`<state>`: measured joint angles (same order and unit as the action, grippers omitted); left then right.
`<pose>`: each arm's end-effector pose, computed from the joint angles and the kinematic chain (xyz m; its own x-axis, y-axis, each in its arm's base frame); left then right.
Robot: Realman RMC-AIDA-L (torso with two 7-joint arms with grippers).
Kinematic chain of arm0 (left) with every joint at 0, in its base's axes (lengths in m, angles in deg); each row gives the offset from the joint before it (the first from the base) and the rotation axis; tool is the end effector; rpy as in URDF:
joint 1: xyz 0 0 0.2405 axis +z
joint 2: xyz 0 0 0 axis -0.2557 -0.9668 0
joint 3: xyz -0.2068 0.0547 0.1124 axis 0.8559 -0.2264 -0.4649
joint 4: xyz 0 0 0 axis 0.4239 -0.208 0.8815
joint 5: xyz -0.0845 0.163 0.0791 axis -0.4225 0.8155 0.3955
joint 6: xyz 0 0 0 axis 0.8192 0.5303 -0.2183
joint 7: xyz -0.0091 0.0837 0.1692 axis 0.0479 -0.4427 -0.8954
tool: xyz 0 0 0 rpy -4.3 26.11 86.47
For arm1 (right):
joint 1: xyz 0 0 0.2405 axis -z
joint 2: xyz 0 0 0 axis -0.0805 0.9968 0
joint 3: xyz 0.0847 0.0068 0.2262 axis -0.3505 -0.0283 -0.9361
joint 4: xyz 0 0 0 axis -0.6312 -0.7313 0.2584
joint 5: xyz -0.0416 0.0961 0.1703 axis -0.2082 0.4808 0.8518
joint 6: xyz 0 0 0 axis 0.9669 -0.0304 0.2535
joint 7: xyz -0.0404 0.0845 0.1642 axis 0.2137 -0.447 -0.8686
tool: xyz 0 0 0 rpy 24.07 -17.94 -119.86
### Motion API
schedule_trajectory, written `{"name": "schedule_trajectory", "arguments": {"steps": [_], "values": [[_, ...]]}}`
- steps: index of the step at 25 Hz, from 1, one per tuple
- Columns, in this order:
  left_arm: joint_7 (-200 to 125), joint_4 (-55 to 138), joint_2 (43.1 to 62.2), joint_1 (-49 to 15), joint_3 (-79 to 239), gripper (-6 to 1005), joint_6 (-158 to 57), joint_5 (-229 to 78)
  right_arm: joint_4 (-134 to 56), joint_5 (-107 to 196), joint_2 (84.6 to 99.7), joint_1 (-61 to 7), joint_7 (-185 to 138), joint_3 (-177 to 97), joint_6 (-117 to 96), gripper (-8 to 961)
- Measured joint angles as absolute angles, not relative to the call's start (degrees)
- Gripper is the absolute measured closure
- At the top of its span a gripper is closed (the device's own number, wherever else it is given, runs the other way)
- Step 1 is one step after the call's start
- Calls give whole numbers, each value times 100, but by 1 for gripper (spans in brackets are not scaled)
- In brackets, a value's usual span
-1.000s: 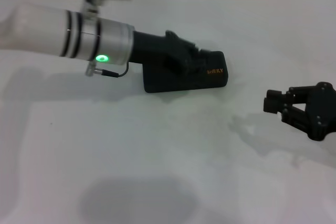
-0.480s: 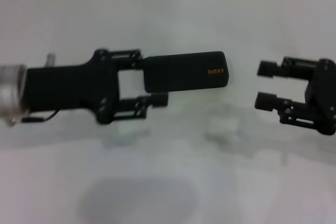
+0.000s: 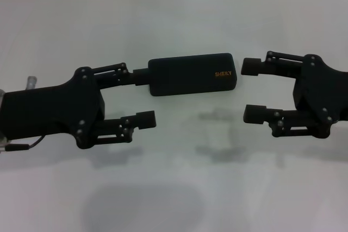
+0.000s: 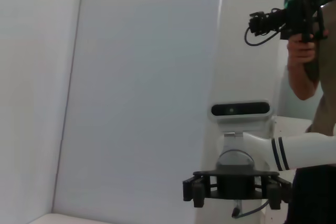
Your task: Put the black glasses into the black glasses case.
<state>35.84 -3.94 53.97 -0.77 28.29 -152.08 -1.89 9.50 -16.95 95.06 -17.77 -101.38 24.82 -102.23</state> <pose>-0.1926 0.2506 0.0185 0.6656 0.1137 0.7376 0.2041 -0.9784 -0.0334 0.1284 0.2776 -0.0029 0.6772 -0.1007 -0.7289 -0.0915 -0.9944 0.0523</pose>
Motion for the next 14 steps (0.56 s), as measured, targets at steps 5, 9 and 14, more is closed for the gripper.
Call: {"name": "schedule_trajectory", "arguments": {"steps": [5,9,14], "values": [[3637,-394,5385,-54,2833,271,-15230,-225,906,-1884,9512,-1853,-10121,2544,-10222,167],[3706,-391,5385,-74,2835,267,-15252,-239,878,-1911,9514,-1908,-10096,2607,-10186,167],[3708,-306,5392,-90,3043,267,-15263,-248,860,-1911,9525,-1902,-9922,2614,-10209,167]]}}
